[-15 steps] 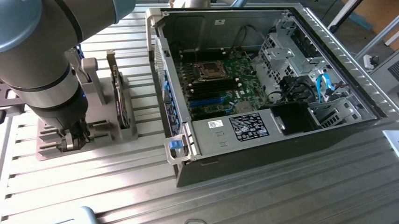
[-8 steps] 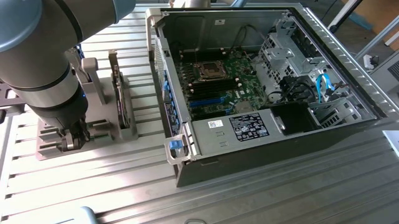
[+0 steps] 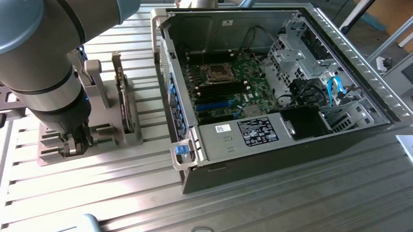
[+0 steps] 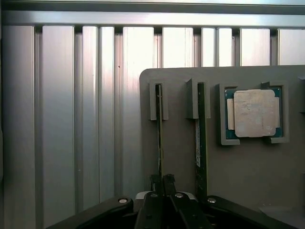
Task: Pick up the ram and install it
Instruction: 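Pick up the ram and move it above insertion slot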
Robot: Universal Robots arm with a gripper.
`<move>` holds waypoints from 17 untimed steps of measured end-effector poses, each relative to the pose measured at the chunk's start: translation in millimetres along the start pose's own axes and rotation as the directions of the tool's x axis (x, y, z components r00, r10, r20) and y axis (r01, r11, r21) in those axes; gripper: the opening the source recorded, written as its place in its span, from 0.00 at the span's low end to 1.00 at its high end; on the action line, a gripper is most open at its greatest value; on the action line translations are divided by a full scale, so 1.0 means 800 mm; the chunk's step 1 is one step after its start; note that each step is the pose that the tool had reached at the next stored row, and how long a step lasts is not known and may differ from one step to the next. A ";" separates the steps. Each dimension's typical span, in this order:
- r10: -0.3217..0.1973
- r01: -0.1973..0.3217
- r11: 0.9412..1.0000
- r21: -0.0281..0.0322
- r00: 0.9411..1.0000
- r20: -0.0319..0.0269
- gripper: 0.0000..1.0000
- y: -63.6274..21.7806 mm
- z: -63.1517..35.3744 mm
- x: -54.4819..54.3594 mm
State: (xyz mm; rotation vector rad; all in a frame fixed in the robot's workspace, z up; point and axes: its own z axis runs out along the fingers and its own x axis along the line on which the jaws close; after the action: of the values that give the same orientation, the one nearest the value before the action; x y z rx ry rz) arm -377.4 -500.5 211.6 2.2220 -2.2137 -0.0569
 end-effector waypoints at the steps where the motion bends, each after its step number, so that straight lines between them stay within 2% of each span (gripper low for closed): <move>1: 0.000 0.000 1.000 0.000 1.000 0.000 0.12 0.000 -0.001 0.000; 17: 0.000 0.000 1.000 0.000 1.000 0.000 0.12 0.001 -0.017 0.000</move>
State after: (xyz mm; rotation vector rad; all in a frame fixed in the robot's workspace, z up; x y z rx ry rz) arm -377.5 -500.6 225.0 2.2218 -2.2135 -0.0569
